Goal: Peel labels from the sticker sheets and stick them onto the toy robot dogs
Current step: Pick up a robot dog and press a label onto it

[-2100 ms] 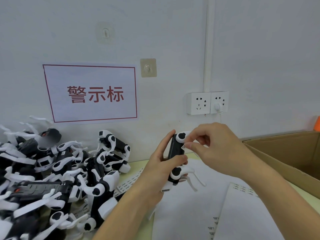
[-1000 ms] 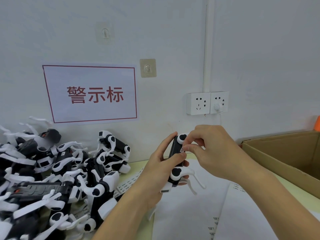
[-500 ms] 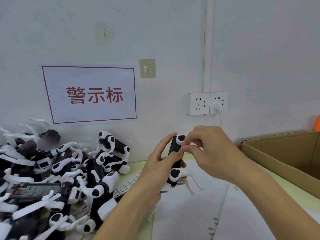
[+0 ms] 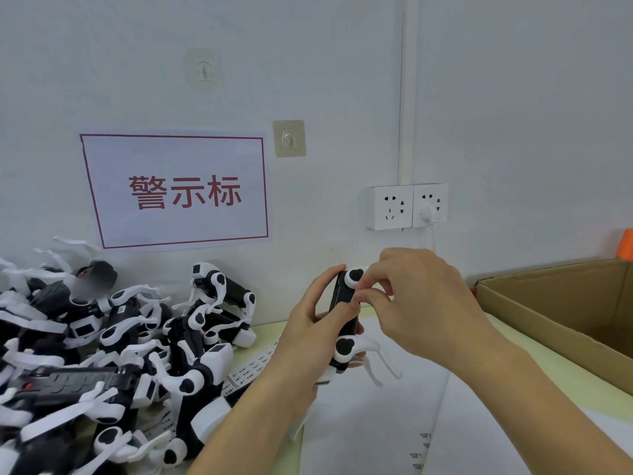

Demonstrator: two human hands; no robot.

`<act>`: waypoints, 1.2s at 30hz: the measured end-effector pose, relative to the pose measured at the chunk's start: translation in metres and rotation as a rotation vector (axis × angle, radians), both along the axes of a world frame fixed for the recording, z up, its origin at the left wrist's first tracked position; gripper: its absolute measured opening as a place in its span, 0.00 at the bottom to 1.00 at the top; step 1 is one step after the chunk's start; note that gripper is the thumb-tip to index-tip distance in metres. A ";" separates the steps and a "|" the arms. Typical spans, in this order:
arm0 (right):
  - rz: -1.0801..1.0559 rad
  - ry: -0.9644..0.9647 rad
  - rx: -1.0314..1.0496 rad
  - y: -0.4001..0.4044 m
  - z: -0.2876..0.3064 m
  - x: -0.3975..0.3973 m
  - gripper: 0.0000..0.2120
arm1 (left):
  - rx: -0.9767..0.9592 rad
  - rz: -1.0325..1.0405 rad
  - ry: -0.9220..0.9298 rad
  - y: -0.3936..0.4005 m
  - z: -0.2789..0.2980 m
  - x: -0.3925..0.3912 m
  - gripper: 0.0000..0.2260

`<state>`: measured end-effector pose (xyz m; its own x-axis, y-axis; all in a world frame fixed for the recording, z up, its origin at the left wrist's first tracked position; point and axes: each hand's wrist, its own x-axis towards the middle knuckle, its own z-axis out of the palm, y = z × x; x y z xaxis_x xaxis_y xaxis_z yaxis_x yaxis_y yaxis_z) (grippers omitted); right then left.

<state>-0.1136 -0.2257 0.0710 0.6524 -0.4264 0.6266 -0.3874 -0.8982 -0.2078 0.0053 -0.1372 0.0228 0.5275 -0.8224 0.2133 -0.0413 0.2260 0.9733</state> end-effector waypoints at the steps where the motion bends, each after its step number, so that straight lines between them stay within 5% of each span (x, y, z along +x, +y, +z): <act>1: -0.010 -0.005 -0.009 0.001 0.000 0.001 0.08 | -0.002 0.002 0.004 0.000 0.000 0.000 0.19; 36: -0.024 -0.028 -0.009 0.005 -0.002 0.006 0.10 | 0.002 0.017 -0.011 0.004 0.006 -0.002 0.20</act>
